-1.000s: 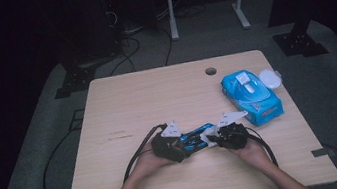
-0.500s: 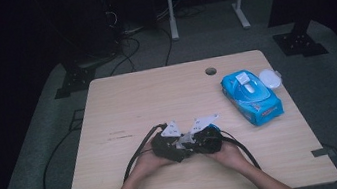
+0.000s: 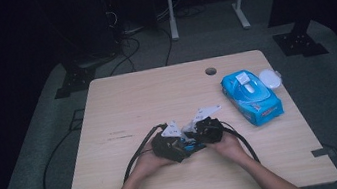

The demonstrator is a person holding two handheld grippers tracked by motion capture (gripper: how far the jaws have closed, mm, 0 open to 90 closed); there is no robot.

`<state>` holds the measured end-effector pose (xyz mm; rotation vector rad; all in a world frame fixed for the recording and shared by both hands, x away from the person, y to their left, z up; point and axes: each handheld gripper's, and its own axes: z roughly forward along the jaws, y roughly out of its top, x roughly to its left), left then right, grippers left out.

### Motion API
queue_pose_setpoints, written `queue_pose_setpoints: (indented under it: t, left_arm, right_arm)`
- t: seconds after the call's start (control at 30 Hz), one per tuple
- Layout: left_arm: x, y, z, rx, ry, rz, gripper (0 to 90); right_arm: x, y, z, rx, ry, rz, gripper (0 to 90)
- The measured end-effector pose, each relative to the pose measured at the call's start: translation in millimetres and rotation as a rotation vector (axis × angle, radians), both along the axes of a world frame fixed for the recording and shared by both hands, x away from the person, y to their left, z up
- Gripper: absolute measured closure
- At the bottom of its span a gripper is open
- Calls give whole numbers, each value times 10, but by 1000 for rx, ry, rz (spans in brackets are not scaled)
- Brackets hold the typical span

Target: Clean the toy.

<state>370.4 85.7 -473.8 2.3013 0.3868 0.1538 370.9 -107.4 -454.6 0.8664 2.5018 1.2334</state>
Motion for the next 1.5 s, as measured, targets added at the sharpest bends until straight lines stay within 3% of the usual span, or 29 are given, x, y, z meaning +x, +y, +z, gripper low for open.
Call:
queue_pose_setpoints:
  t: [0.1, 0.17, 0.23, 0.33, 0.43, 0.67, 0.9, 1.03, 1.13, 1.27, 1.43, 1.5]
  left_arm:
    - [5, 2, -1, 0, -1, -4, 241]
    - [10, 7, 0, -2, 5, -3, 241]
    - [8, 6, 0, -1, 5, -2, 241]
    - [6, 2, 0, 0, 4, -2, 241]
    - [10, 3, -2, -1, 3, -3, 241]
    - [7, -1, -5, -3, 1, -1, 241]
    - [8, 8, 1, 3, 3, -3, 241]
    - [11, 4, -3, -2, 3, -3, 241]
    - [8, 4, 3, -3, 10, 1, 239]
    - [42, 57, 40, -56, 80, 7, 196]
    - [59, 167, 138, -143, 92, 20, 218]
    - [84, 217, 160, -160, 82, 44, 251]
  right_arm:
    - [48, -204, 29, -27, -21, -65, 797]
    - [91, -356, 17, -93, -39, -119, 799]
    - [133, -535, -8, -49, -8, -161, 798]
    - [126, -714, -54, -84, 4, -199, 798]
    - [52, -839, -88, -56, 15, -216, 799]
    - [-159, -880, -56, -50, 33, -160, 798]
    - [-132, -633, -9, -12, 48, -90, 798]
    - [-148, -632, 0, -1, 76, -73, 797]
    - [-209, -677, -20, -9, 64, -64, 797]
    - [-212, -725, -32, 17, 74, -72, 797]
    - [-187, -742, -30, 15, 76, -53, 795]
    - [-153, -762, -21, 1, 67, -53, 795]
